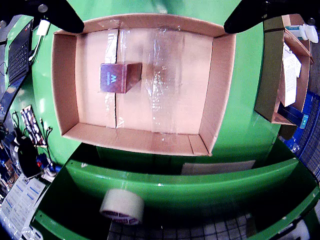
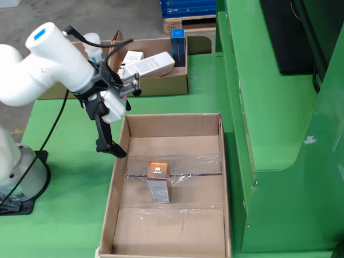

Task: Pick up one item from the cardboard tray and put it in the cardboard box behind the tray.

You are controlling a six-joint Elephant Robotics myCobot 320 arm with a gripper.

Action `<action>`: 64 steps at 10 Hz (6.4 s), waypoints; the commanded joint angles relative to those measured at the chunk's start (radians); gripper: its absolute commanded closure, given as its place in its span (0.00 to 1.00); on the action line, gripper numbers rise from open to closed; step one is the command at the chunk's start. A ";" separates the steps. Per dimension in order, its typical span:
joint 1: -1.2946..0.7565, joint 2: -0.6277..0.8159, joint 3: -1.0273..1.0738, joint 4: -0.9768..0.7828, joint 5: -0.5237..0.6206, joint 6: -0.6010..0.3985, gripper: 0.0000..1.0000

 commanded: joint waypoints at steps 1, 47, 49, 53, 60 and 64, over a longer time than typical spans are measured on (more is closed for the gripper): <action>-0.067 -0.142 0.183 -0.006 0.044 -0.038 0.00; -0.283 -0.771 0.668 -0.038 0.185 -0.186 0.00; -0.284 -0.809 0.745 -0.075 0.183 -0.185 0.00; -0.287 -0.827 0.776 -0.090 0.187 -0.190 0.00; -0.287 -0.827 0.776 -0.090 0.187 -0.190 0.00; -0.287 -0.827 0.776 -0.090 0.187 -0.190 0.10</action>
